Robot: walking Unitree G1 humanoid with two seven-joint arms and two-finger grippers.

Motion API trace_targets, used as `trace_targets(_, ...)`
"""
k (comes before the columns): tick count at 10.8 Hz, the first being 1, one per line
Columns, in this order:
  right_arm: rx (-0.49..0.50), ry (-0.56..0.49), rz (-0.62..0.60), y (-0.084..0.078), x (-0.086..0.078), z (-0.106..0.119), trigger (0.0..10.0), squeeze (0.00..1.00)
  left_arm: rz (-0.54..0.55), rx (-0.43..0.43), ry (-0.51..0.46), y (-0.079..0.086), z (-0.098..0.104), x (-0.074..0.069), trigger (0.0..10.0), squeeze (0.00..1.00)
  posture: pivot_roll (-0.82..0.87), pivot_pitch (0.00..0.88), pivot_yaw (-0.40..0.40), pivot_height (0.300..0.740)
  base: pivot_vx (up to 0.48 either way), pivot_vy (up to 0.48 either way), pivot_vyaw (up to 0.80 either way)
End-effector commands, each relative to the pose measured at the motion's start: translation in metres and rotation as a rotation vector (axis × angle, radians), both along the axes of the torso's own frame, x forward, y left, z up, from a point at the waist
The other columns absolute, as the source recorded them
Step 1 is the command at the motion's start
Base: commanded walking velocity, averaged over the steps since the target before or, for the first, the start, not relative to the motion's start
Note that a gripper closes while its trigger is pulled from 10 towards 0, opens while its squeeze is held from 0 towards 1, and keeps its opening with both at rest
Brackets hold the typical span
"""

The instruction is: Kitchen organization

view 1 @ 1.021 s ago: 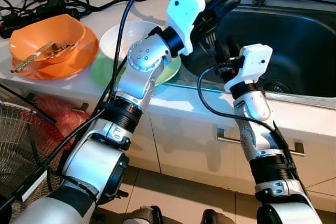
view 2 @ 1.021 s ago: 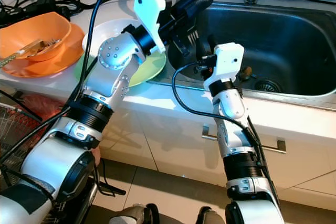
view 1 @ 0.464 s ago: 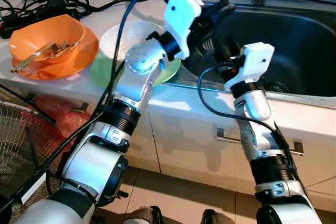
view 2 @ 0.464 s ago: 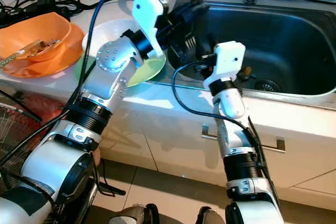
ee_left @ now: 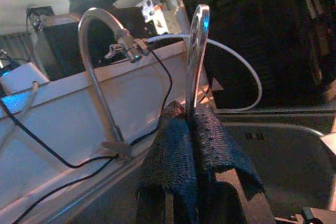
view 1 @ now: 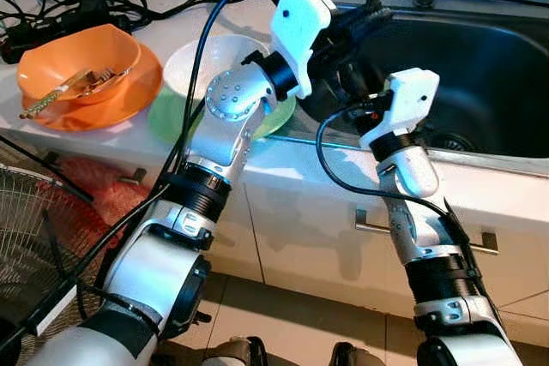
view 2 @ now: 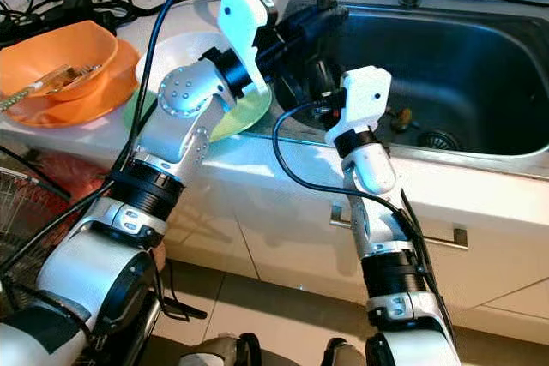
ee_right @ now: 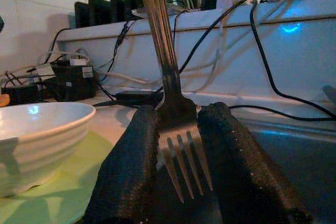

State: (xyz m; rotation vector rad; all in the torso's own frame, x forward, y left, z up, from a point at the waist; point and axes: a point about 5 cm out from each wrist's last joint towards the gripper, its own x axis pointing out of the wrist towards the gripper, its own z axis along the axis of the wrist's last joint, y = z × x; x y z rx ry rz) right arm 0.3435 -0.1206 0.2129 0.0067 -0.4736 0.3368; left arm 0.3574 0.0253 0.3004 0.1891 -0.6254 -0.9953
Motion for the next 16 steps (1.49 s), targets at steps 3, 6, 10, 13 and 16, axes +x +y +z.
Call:
trace_targets(3,0.021,-0.021,0.028,0.005,-0.004,0.005,10.0,0.00,-0.051,0.002,0.019,-0.005,-0.005,-0.006,10.0,0.00,0.01,0.119,0.121,0.740,0.000,0.000,0.00)
trace_targets(6,0.034,-0.026,0.008,0.002,-0.004,0.006,10.0,0.00,-0.077,0.023,0.047,-0.010,-0.016,-0.009,10.0,0.00,0.01,0.120,0.122,0.740,0.000,0.000,0.00)
trace_targets(10,0.031,-0.028,0.031,0.003,-0.006,0.006,10.0,0.00,0.034,-0.019,0.008,-0.001,-0.012,-0.002,10.0,0.00,0.01,0.132,0.117,0.740,0.000,0.000,0.00)
trace_targets(13,0.020,-0.008,0.026,0.001,-0.006,0.001,10.0,0.00,0.166,-0.109,-0.061,0.014,0.006,0.006,10.0,0.00,0.01,0.138,0.113,0.740,0.000,0.000,0.00)
trace_targets(16,0.022,-0.011,0.025,-0.001,-0.007,0.001,10.0,0.00,0.219,-0.139,-0.079,0.019,0.010,0.011,10.0,0.00,0.01,0.143,0.112,0.740,0.000,0.000,0.00)
